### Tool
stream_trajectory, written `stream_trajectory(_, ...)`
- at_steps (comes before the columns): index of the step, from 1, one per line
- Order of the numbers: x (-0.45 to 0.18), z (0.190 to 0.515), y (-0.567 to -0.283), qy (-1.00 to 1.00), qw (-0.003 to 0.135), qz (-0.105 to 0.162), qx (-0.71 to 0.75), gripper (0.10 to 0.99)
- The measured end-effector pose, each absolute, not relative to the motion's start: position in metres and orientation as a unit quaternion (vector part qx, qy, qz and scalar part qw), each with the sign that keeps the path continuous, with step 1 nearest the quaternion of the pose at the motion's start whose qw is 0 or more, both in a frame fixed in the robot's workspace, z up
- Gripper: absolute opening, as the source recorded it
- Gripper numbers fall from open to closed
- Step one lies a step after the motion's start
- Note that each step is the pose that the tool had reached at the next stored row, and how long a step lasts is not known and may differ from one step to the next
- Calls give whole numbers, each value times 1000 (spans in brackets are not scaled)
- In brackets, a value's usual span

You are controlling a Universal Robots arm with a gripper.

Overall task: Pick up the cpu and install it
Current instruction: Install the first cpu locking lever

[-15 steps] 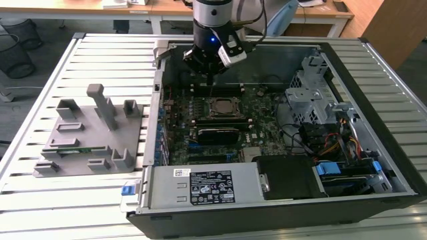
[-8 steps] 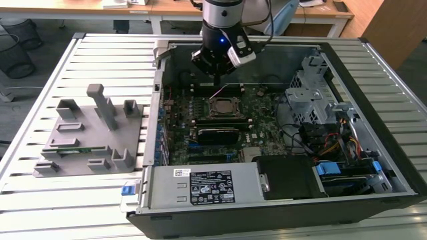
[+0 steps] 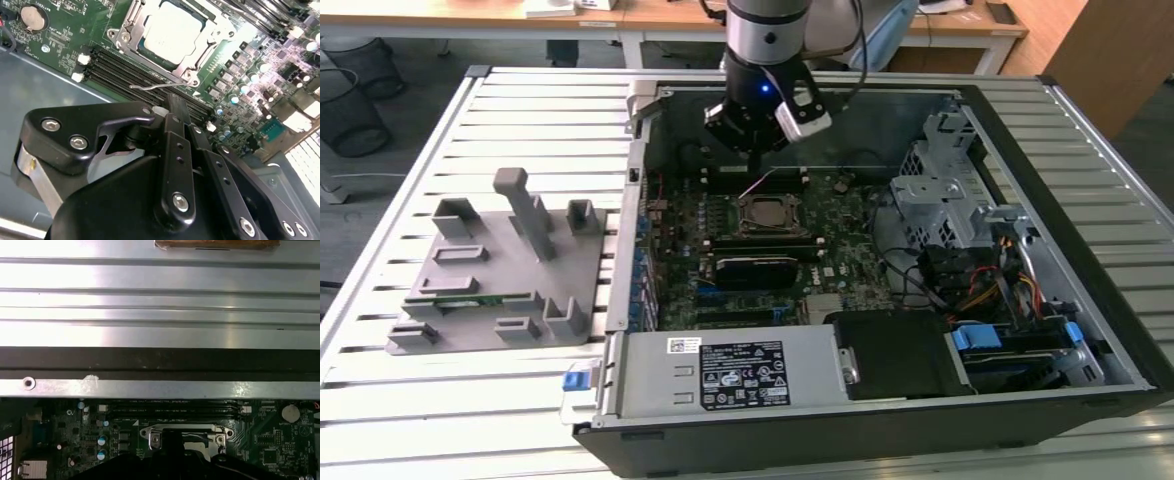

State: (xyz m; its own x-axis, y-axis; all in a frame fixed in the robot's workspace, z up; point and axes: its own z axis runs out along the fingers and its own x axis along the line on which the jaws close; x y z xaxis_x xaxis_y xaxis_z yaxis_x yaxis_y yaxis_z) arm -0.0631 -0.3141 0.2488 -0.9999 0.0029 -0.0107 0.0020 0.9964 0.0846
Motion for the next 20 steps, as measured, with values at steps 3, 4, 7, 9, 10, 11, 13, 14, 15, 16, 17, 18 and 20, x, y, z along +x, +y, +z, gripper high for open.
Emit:
stream_trajectory(3, -61, 246, -313, 999, 6, 42, -5, 106)
stream_trajectory(4, -60, 245, -313, 999, 6, 42, -7, 106)
stream_trajectory(7, -58, 242, -311, 999, 6, 42, -7, 106)
stream_trajectory(9, -56, 241, -310, 999, 6, 42, -8, 106)
stream_trajectory(10, -56, 240, -310, 999, 6, 42, -8, 106)
stream_trajectory(11, -55, 239, -309, 999, 6, 42, -8, 106)
stream_trajectory(13, -54, 238, -308, 999, 6, 42, -8, 106)
stream_trajectory(14, -53, 237, -308, 999, 6, 42, -8, 106)
stream_trajectory(15, -53, 237, -308, 999, 6, 42, -8, 106)
stream_trajectory(16, -52, 236, -307, 999, 6, 42, -8, 106)
stream_trajectory(17, -51, 236, -307, 999, 6, 42, -8, 106)
stream_trajectory(18, -50, 235, -307, 999, 6, 42, -8, 106)
stream_trajectory(20, -49, 234, -307, 999, 6, 42, -8, 106)
